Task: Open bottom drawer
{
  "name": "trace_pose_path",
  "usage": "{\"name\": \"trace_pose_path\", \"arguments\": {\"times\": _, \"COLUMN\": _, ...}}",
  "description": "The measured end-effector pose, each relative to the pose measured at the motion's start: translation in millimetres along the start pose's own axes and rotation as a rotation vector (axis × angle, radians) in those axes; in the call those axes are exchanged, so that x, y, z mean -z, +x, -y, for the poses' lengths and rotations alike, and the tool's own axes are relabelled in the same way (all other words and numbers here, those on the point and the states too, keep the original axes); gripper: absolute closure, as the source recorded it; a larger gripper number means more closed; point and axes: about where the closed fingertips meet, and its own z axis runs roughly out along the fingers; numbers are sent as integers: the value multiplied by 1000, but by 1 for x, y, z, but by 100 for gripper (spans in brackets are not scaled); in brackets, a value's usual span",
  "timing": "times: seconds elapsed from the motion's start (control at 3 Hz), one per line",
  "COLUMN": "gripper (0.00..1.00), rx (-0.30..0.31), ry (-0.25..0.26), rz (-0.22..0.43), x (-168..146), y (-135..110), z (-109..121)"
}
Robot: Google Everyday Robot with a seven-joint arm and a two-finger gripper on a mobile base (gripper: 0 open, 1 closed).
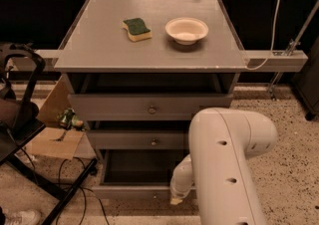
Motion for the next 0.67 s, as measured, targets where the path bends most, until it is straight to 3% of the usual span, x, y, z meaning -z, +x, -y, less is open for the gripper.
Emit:
{"name": "trace_pose_path", "arguments": {"times": 0.33, "gripper": 0, "rx": 0, "ry": 0, "rz": 0, "x": 0, "y": 0, "z": 1}}
{"name": "trace_pose_path", "arguments": {"times": 0.67, "gripper": 0, "rx": 31, "ry": 42, "rz": -33, "x": 19, "y": 1, "z": 18}}
